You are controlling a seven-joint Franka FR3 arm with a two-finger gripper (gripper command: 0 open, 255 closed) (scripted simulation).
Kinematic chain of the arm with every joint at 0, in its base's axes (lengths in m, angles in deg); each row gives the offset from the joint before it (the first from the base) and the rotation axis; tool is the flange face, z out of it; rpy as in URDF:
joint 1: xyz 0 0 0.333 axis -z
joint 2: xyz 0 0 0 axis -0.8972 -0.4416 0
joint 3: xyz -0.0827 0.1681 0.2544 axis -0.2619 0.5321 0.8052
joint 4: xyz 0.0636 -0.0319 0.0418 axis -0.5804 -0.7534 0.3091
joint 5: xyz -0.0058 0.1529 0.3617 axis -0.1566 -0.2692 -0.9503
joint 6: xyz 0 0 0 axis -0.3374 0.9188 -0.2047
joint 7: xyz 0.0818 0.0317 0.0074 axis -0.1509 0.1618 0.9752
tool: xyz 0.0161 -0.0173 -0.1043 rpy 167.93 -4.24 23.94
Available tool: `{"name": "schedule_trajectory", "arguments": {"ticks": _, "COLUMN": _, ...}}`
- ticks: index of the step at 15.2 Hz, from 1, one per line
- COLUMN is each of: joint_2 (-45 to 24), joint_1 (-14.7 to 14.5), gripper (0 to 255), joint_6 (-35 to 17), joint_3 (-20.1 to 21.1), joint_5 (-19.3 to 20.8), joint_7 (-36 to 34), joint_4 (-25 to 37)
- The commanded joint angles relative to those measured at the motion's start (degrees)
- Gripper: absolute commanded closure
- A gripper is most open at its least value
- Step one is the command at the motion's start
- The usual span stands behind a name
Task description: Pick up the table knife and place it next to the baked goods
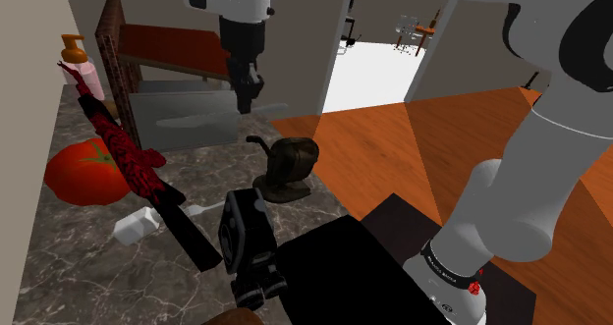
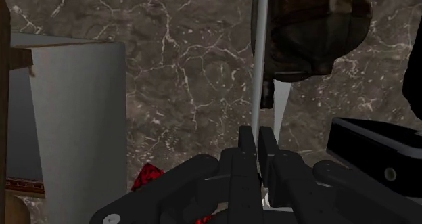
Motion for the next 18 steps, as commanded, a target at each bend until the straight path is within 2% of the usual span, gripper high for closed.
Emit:
{"name": "schedule_trajectory", "arguments": {"ticks": 1, "joint_2": 2.4, "joint_1": -1.1, "gripper": 255, "joint_6": -0.8, "joint_3": 1.1, "joint_5": -0.7, "joint_7": -2.2, "joint_4": -3.2}}
{"name": "schedule_trajectory", "arguments": {"ticks": 9, "joint_2": 10.2, "joint_1": -5.4, "gripper": 255, "joint_6": -1.7, "joint_3": 5.6, "joint_5": -3.8, "joint_7": -10.3, "joint_4": -11.7}}
{"name": "schedule_trajectory", "arguments": {"ticks": 18, "joint_2": 15.2, "joint_1": -10.6, "gripper": 255, "joint_6": -1.6, "joint_3": 11.8, "joint_5": -7.2, "joint_7": -20.7, "joint_4": -16.0}}
